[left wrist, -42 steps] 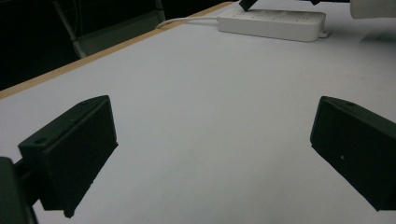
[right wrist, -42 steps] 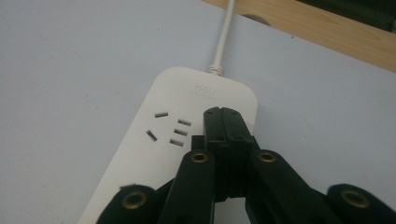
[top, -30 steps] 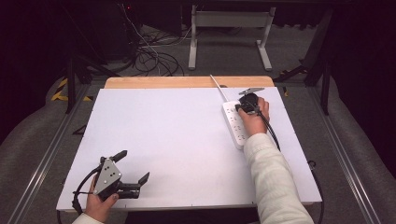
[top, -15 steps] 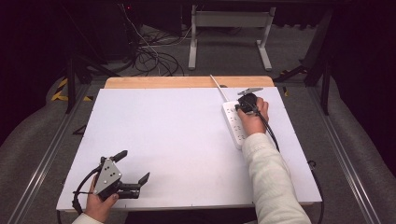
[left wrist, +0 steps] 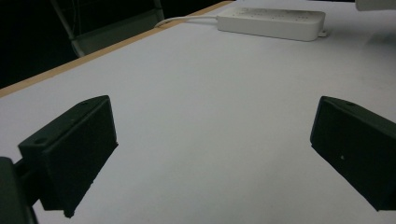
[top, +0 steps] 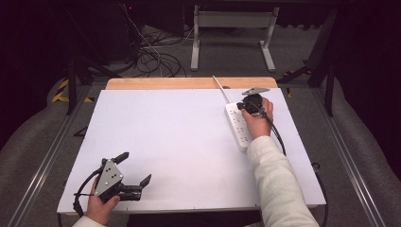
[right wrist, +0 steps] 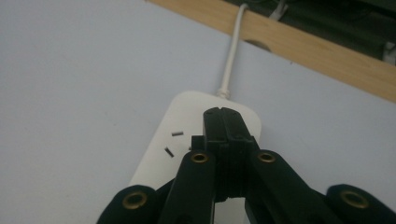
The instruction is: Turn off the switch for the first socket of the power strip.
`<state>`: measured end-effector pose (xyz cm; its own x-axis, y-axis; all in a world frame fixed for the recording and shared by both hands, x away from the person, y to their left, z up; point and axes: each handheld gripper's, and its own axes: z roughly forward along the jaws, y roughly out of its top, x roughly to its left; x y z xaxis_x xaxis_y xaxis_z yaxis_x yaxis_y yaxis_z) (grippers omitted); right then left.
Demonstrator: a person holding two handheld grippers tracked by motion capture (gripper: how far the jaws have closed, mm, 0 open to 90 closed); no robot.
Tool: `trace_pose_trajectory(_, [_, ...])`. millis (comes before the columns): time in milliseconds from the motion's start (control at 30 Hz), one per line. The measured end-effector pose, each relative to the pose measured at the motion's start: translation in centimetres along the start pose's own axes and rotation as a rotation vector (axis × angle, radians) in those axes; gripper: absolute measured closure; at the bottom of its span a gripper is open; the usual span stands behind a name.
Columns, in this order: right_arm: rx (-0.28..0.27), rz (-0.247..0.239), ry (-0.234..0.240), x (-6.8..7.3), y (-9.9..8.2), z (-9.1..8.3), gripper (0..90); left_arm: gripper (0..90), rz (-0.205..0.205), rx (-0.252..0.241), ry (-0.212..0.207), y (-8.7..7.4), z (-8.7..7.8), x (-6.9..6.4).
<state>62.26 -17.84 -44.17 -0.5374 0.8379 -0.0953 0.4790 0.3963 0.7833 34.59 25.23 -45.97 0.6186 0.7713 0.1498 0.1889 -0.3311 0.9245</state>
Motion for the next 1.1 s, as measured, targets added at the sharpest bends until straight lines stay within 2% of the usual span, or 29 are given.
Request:
trace_pose_trajectory(100, [-0.034,0.004,0.013,0.0,0.5,-1.1,90.0,0.9,-0.003,0.003,-0.001,0.0,0.0,-0.1])
trace_pose_trajectory(133, [-0.038,0.002,0.016,0.1,0.6,-1.4,90.0,0.9,0.008,0.004,0.0,0.1,0.0,-0.1])
trace_pose_trajectory(233, [-0.041,-0.006,0.014,0.3,0.9,-2.1,90.0,0.8,0.002,0.003,-0.001,0.1,0.0,-0.3])
trace_pose_trajectory(433, [-0.069,0.01,0.031,0.5,1.3,-3.6,90.0,0.8,0.007,0.005,0.001,0.1,0.0,-0.1])
trace_pose_trajectory(1100, [-0.108,-0.004,0.08,1.7,2.2,-7.1,90.0,0.8,0.008,0.006,-0.003,0.1,0.1,-0.2])
